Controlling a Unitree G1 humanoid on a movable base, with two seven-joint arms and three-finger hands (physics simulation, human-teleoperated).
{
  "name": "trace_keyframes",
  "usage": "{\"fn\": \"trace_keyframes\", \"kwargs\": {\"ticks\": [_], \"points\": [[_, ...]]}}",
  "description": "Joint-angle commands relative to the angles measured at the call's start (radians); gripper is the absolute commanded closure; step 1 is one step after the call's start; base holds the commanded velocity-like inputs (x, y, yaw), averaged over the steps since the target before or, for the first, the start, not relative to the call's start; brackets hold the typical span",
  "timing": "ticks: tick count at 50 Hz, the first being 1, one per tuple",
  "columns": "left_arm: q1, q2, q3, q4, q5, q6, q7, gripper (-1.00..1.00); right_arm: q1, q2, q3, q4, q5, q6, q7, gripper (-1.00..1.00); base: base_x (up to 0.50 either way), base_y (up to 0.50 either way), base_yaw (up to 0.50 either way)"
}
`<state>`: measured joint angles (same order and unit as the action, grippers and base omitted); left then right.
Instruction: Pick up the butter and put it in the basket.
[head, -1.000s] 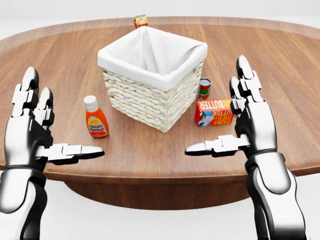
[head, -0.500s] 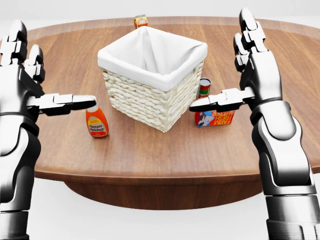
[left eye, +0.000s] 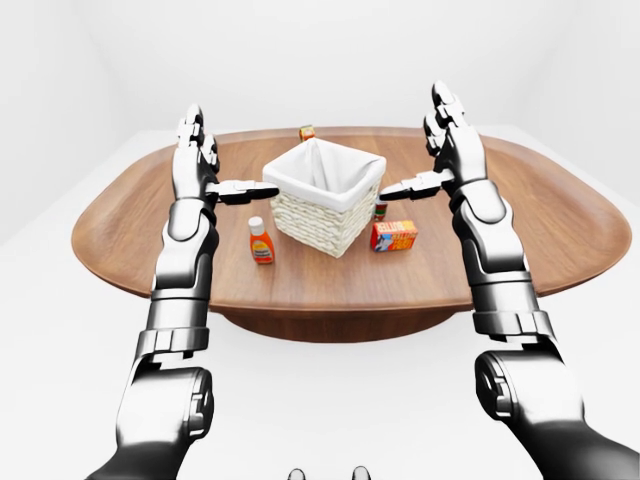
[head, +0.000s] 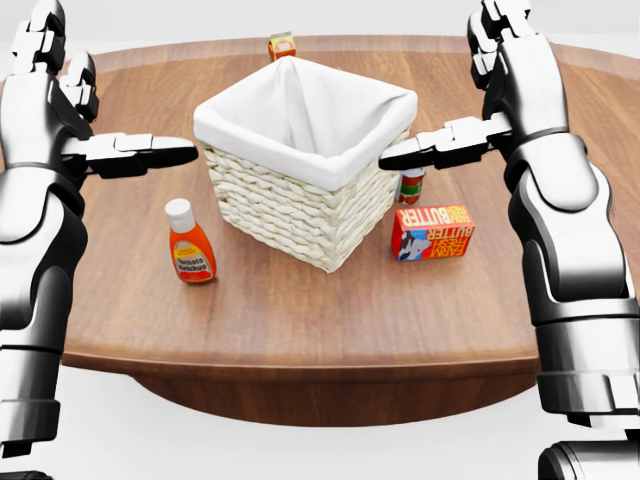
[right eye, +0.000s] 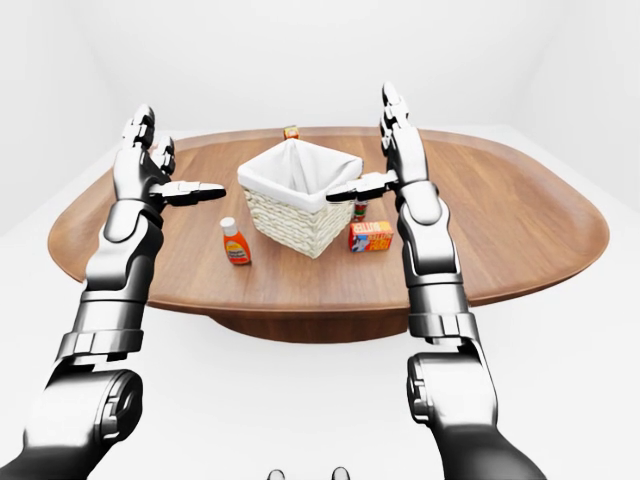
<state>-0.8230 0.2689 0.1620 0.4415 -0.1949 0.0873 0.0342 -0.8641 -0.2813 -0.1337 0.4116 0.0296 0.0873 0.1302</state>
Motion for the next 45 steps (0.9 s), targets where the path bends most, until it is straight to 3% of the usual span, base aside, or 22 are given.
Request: {"fn": "trace_keyframes", "kwargs": {"ticks": [1,45], "points": [[-0.041,0.009,-0.001,0.029,-0.005,0.000,0.002,-1.00,-0.030,-0.002,0.007,0.029,-0.018,0.000,0.010,-1.00,0.50,0.03,0.00],[-0.058,0.019,0.003,0.084,-0.017,0.000,0.002,-1.00,-0.003,-0.003,-0.003,-0.024,-0.019,0.000,0.020,-1.00,0.50,0.00,0.00]]}}
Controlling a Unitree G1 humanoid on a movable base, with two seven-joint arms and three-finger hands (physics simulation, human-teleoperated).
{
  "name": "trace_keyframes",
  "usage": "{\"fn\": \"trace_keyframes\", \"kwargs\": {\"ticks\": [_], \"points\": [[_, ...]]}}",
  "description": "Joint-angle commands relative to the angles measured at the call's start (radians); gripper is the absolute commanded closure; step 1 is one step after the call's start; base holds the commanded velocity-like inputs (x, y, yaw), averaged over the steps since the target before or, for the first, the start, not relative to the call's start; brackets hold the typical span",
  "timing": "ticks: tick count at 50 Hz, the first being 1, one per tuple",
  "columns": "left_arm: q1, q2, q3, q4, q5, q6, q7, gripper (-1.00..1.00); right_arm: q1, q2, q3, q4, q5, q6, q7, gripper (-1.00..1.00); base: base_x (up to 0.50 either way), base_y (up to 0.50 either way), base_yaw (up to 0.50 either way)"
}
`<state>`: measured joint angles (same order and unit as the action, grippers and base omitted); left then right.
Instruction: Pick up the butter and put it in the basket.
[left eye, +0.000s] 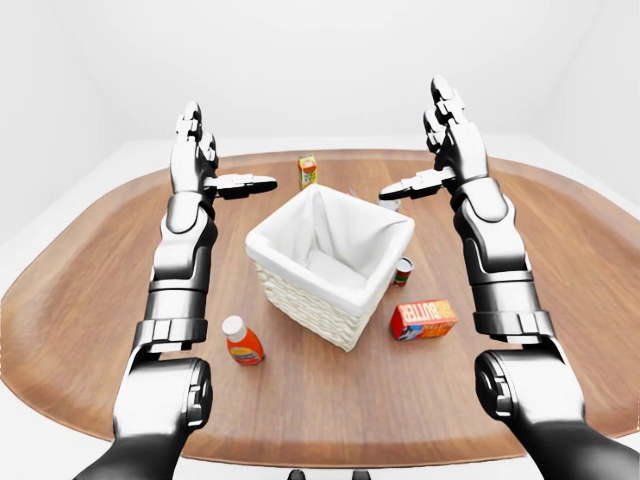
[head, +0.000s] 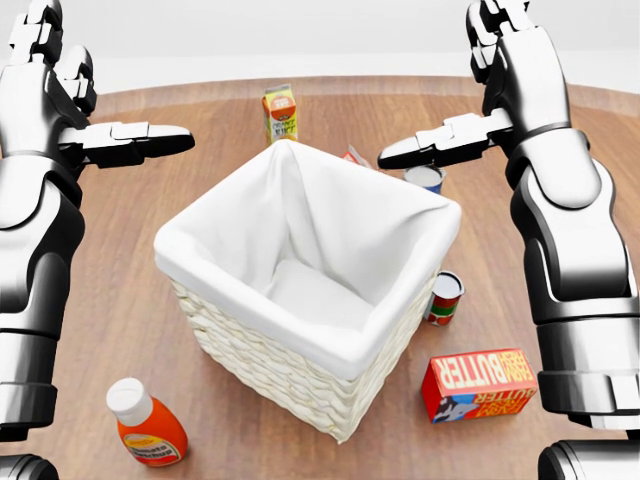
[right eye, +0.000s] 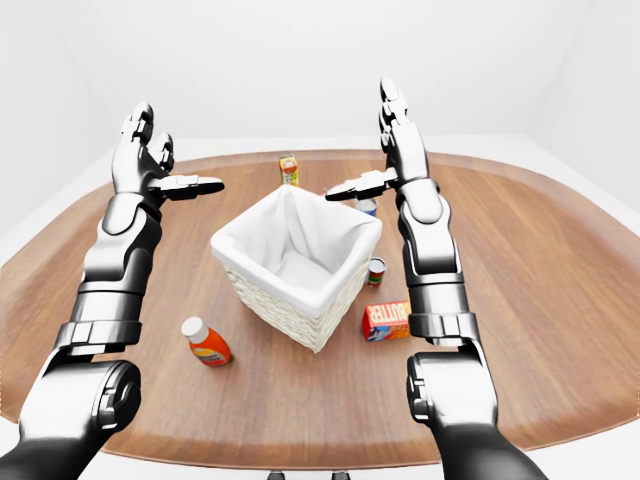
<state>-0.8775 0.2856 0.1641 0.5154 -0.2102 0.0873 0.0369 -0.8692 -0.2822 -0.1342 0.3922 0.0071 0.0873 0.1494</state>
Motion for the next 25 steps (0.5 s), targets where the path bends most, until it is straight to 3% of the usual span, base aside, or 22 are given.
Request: {"fn": "trace_keyframes", "kwargs": {"ticks": [1,25], "points": [[-0.005,0.002,0.001,0.018,-0.002,0.000,-0.002,-1.00,0.001,-0.002,-0.002,0.002,0.004,0.000,0.001,-1.00,0.47,0.00,0.00],[0.004,0.006,0.002,0.029,-0.006,0.000,-0.010,-1.00,0.052,-0.012,0.015,-0.042,-0.035,0.000,0.035,-1.00,0.01,0.00,0.00]]}}
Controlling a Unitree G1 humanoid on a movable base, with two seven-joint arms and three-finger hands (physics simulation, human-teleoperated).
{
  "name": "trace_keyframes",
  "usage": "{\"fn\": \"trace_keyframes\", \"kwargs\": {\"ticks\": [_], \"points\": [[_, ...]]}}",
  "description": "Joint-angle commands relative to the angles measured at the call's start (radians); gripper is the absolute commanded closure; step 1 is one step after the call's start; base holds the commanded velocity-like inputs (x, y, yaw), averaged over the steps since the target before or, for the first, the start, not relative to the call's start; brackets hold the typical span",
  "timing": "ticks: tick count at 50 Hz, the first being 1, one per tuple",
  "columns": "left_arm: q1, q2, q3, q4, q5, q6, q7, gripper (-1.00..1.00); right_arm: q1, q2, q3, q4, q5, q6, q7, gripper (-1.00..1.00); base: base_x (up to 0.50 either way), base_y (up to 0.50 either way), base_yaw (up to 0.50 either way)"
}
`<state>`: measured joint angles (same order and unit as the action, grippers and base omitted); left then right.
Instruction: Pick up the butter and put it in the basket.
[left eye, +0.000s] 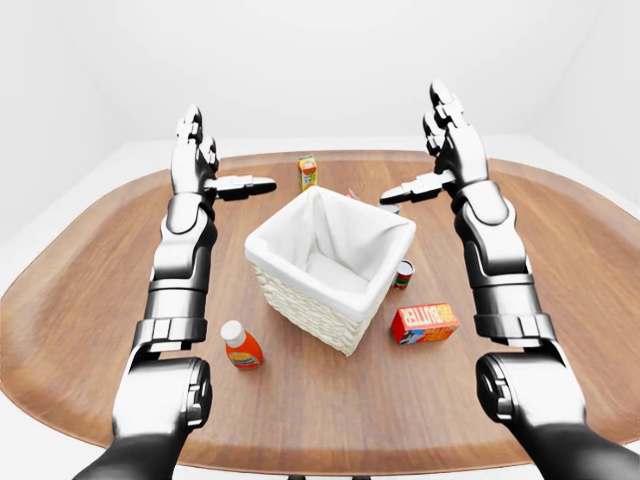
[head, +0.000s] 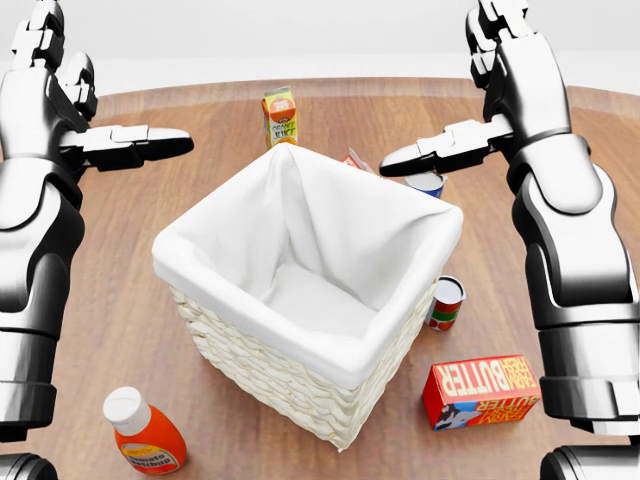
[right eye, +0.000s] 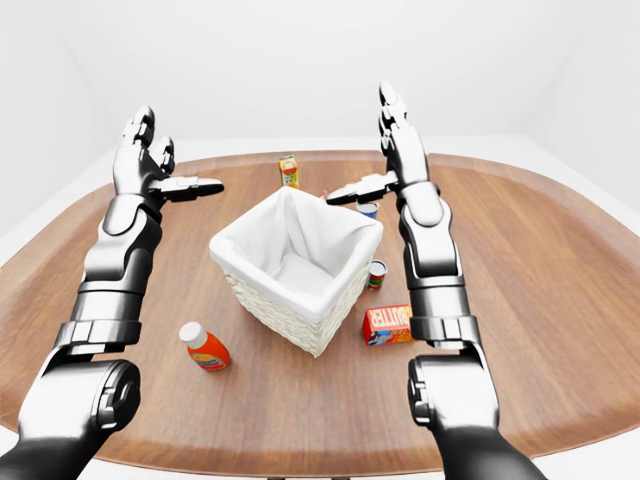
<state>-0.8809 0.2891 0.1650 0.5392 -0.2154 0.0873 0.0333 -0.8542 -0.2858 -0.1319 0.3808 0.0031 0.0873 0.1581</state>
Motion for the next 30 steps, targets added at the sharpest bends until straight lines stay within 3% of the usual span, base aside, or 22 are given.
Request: {"fn": "trace_keyframes", "kwargs": {"ticks": [1,17,30], "points": [[0.008,0.003,0.001,0.007,-0.001,0.000,-0.008,-1.00,0.046,-0.010,0.014,-0.042,-0.040,0.000,0.036,-1.00,0.00,0.00,0.00],[-0.008,0.010,0.005,0.072,-0.006,0.000,-0.010,-1.00,0.167,-0.064,-0.009,-0.220,-0.198,0.000,0.166,-1.00,0.00,0.00,0.00],[-0.020,0.014,0.006,0.119,-0.006,0.000,-0.012,-1.00,0.267,-0.085,0.010,-0.291,-0.419,0.000,0.334,-1.00,0.00,0.00,0.00]]}}
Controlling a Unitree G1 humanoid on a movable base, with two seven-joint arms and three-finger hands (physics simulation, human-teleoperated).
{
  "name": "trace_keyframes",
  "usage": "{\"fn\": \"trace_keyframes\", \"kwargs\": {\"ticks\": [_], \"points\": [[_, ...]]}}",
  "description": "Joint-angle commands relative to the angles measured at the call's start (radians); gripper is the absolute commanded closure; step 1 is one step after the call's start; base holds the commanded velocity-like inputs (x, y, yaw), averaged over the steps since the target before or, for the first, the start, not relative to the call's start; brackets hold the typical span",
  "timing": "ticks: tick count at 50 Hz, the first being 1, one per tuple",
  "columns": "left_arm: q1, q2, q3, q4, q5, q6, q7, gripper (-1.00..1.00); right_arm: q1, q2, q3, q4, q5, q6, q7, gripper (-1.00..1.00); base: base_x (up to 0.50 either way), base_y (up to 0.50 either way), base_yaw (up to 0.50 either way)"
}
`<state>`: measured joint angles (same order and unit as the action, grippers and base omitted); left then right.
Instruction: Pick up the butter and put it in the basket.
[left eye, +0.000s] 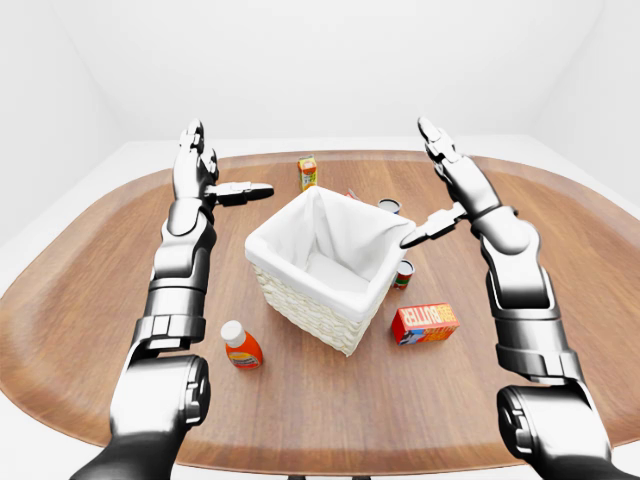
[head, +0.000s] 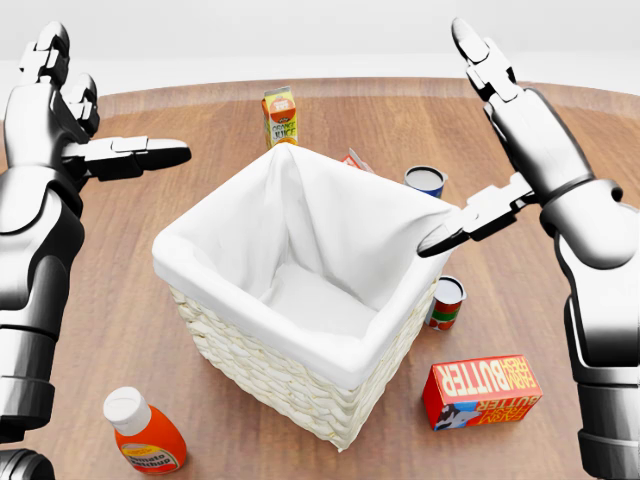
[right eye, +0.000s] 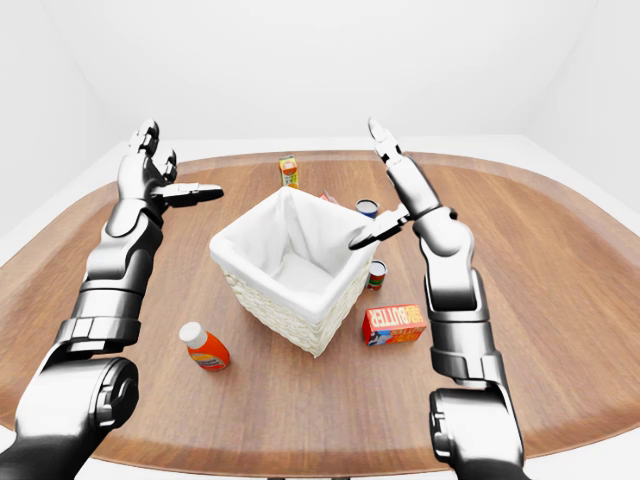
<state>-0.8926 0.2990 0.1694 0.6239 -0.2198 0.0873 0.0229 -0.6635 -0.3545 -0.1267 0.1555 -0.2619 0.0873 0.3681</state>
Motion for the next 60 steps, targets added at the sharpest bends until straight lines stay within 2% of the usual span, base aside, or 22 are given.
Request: {"fn": "trace_keyframes", "kwargs": {"ticks": [1,4,10,15,25,42,60], "points": [[-0.009,0.005,0.001,0.037,-0.002,0.000,-0.001,-1.00,0.079,-0.016,0.004,-0.066,-0.170,0.000,0.131,-1.00,0.00,0.00,0.00],[-0.008,0.005,0.000,0.036,-0.001,0.000,0.001,-1.00,0.112,-0.022,0.025,-0.087,-0.243,0.000,0.172,-1.00,0.00,0.00,0.00],[-0.008,0.007,0.001,0.035,-0.001,0.000,0.002,-1.00,0.149,-0.019,0.017,-0.154,-0.364,0.000,0.279,-1.00,0.00,0.00,0.00],[-0.009,0.009,0.003,0.035,-0.002,0.000,0.002,-1.00,0.163,-0.014,0.010,-0.175,-0.449,0.000,0.328,-1.00,0.00,0.00,0.00],[-0.019,0.015,0.005,0.060,-0.007,0.000,0.002,-1.00,0.198,-0.002,0.024,-0.189,-0.653,0.000,0.330,-1.00,0.00,0.00,0.00],[-0.034,0.022,0.006,0.108,-0.003,0.000,-0.001,-1.00,0.221,0.029,0.029,-0.129,-0.901,0.000,0.330,-1.00,0.00,0.00,0.00],[-0.038,0.023,0.006,0.116,-0.006,0.000,0.001,-1.00,0.226,0.062,0.039,-0.017,-1.048,0.000,0.330,-1.00,0.00,0.00,0.00]]}}
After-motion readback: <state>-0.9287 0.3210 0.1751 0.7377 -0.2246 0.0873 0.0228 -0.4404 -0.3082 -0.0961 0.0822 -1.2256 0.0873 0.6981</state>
